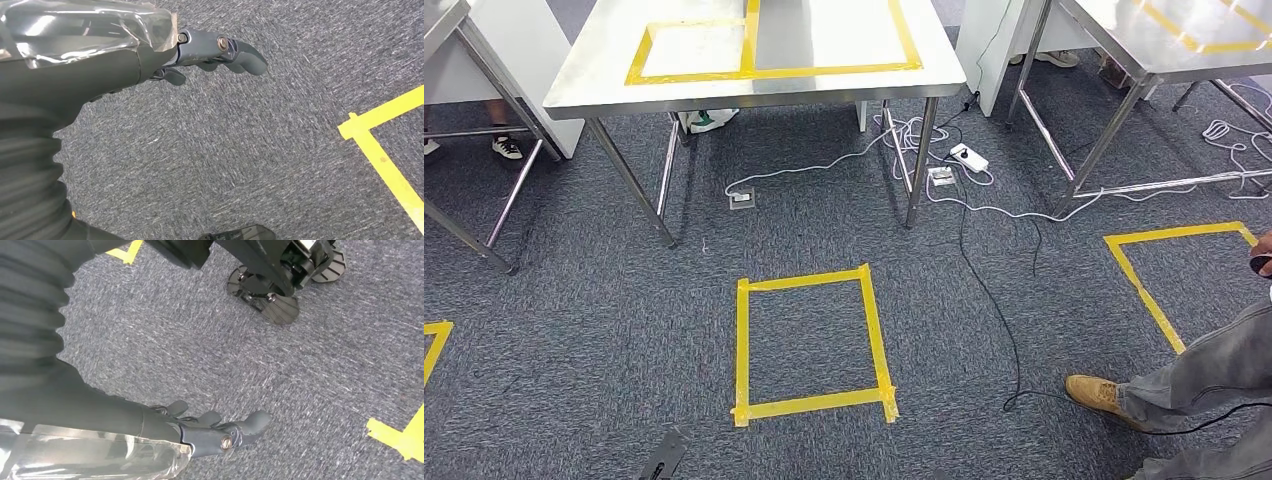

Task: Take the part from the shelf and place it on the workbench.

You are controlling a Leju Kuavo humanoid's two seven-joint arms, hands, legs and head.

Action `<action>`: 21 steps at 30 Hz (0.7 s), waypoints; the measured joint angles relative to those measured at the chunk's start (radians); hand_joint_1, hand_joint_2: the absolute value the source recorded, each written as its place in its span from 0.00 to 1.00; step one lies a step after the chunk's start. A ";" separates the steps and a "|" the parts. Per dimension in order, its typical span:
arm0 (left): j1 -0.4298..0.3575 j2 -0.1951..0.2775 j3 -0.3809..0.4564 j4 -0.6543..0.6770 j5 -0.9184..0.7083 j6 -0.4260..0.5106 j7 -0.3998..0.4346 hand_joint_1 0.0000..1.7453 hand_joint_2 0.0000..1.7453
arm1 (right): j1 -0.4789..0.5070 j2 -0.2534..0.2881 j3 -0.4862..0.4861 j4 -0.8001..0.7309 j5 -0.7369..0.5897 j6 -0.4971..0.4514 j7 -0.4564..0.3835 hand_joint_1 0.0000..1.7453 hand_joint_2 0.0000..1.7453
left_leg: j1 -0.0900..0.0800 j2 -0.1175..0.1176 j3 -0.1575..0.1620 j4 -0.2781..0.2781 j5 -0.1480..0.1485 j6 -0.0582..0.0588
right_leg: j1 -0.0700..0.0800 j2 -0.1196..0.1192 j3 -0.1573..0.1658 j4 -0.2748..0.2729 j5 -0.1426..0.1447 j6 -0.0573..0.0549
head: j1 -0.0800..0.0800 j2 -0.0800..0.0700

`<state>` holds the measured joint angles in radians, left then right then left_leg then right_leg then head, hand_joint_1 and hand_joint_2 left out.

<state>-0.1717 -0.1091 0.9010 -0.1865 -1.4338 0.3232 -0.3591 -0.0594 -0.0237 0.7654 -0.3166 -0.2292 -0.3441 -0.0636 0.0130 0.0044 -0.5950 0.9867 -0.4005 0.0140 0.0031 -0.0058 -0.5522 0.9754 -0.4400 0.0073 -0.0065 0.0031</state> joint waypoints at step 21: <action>0.074 0.079 -0.073 0.020 -0.084 -0.325 0.477 0.00 0.75 | -0.019 -0.011 0.058 0.064 0.071 0.198 0.404 0.00 1.00 | 0.000 -0.001 -0.004 0.000 0.001 0.000 | 0.001 -0.002 -0.004 0.000 0.001 -0.003 | 0.000 0.000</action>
<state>-0.0974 -0.0297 0.8280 -0.1663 -1.5173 -0.0023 0.1183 -0.0781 -0.0351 0.8232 -0.2522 -0.1580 -0.1462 0.3404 0.0133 0.0038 -0.5991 0.9865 -0.3991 0.0135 0.0038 -0.0080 -0.5567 0.9756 -0.4387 0.0046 -0.0065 0.0031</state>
